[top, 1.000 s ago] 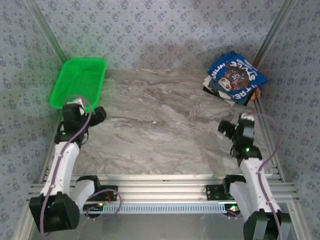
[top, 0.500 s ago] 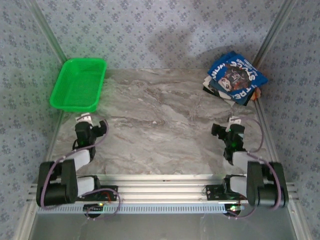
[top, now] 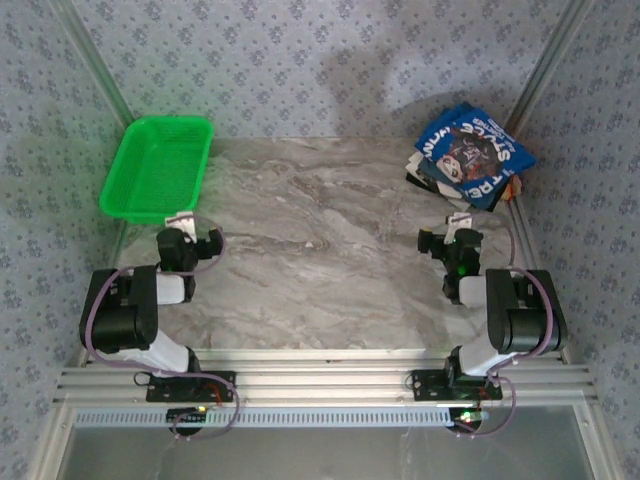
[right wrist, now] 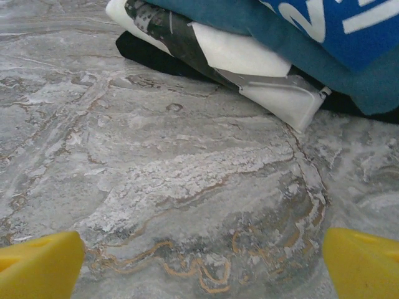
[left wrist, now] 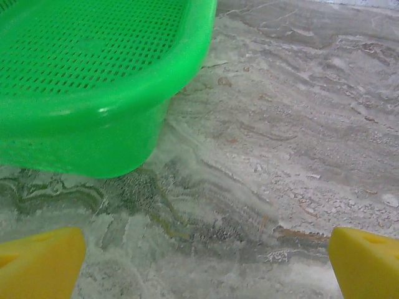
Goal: Fold and stack the t-shirts
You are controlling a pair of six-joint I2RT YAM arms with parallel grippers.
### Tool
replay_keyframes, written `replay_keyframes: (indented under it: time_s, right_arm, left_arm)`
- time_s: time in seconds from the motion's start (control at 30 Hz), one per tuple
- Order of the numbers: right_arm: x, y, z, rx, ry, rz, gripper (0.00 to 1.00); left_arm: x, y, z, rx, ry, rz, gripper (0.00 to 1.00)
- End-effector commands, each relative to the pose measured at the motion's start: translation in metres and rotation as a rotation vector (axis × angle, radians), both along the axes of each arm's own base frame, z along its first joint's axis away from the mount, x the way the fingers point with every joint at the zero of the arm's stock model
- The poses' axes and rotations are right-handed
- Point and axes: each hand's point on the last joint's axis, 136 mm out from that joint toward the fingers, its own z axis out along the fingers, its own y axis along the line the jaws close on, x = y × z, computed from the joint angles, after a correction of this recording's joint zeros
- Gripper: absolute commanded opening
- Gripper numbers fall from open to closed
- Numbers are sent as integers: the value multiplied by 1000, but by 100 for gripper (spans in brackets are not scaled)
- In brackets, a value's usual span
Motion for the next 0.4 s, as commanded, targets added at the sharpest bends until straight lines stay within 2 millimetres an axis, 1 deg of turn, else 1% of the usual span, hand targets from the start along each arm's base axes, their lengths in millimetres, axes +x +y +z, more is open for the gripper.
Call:
replay_keyframes:
  time_s: [0.0,0.37]
  right_arm:
    - [7,-2,9,-26,-18,6,100]
    - [7,2,9,-15,-22,35,100]
  left_arm:
    - [7,-2,12,25,-36,-17,100]
    - [6,-3,12,27,-33,-18,100]
